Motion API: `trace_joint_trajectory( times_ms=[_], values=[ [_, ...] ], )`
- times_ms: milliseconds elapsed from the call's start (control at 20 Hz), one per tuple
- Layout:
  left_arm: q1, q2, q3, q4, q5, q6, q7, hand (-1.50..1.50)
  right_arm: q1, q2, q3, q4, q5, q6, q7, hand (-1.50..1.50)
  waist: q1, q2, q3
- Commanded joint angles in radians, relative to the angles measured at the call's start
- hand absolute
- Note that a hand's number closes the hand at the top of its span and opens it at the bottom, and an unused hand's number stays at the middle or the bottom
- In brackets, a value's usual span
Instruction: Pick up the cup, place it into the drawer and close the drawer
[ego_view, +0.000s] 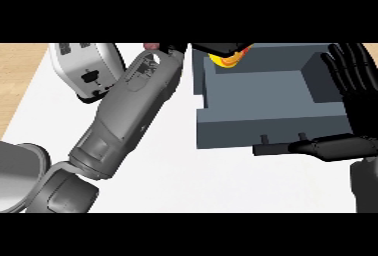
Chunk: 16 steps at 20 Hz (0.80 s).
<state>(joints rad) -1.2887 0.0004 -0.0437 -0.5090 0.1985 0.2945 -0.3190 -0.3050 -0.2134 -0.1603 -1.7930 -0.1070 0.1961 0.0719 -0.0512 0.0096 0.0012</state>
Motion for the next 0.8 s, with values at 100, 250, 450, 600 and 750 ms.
trace_joint_trajectory(
  times_ms=[100, 250, 450, 600, 750],
  values=[
    [-0.106, 0.000, -0.088, 0.179, 0.031, 0.061, 0.081, 1.50, -0.039, -0.017, -0.010, 0.015, -0.031, 0.024, 0.008, -1.50, -0.035, 0.011, 0.001],
    [-0.075, 0.000, -0.153, 0.214, 0.066, 0.012, 0.065, 1.50, -0.044, -0.009, 0.009, 0.013, -0.036, 0.036, 0.006, -1.50, -0.077, 0.020, 0.001],
    [-0.039, 0.000, -0.244, 0.244, 0.068, -0.039, 0.102, 1.50, -0.075, -0.004, 0.021, 0.011, -0.039, 0.038, 0.003, -1.50, -0.110, 0.026, 0.002],
    [-0.046, 0.000, -0.264, 0.241, 0.093, -0.050, 0.110, 1.50, -0.086, 0.001, 0.039, 0.040, -0.022, 0.048, -0.023, -1.50, -0.121, 0.034, 0.002],
    [-0.008, 0.000, -0.289, 0.238, 0.105, -0.041, 0.070, -1.50, -0.091, -0.001, 0.038, 0.023, -0.033, 0.048, -0.004, -1.50, -0.144, 0.038, 0.001]
  ],
)
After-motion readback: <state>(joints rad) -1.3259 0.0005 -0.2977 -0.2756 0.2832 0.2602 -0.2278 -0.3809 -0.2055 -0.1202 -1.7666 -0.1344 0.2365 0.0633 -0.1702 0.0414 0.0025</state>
